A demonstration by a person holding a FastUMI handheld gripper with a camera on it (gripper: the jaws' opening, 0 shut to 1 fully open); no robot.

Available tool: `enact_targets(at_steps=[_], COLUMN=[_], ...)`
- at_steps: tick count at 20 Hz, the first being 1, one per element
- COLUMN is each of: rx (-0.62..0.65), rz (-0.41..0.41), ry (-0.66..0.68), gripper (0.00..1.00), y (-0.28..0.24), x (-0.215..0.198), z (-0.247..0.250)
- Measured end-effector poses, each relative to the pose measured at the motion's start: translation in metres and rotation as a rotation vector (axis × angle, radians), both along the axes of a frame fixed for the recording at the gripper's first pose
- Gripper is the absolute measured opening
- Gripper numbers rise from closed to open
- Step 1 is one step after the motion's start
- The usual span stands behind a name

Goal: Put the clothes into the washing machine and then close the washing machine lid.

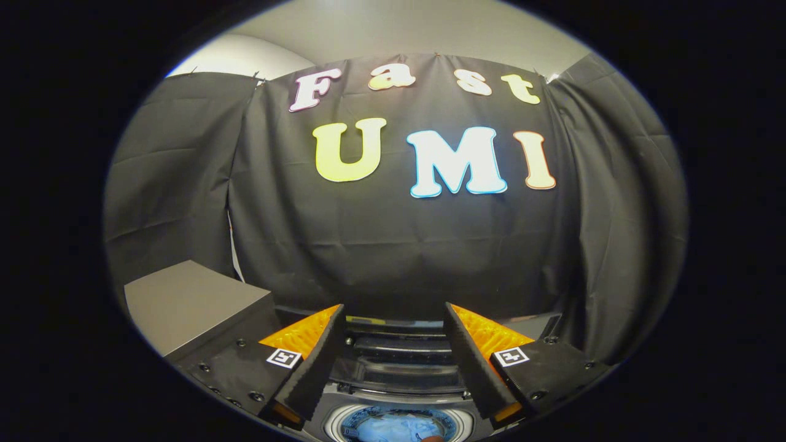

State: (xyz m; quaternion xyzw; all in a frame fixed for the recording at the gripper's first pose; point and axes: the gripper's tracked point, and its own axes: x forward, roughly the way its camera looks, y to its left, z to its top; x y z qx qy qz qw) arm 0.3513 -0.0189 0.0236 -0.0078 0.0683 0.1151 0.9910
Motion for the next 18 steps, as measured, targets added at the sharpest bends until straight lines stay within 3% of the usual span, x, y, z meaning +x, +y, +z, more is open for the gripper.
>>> enact_targets(at_steps=[10,16,18], rx=[-0.038,-0.051,0.005], rz=[-0.045,-0.043,-0.048], ry=[0.008,0.026,0.038], gripper=[0.98,0.98,0.98], y=[0.004,0.009,0.008], x=[0.053,0.061,0.059], z=[-0.018,-0.033,-0.035])
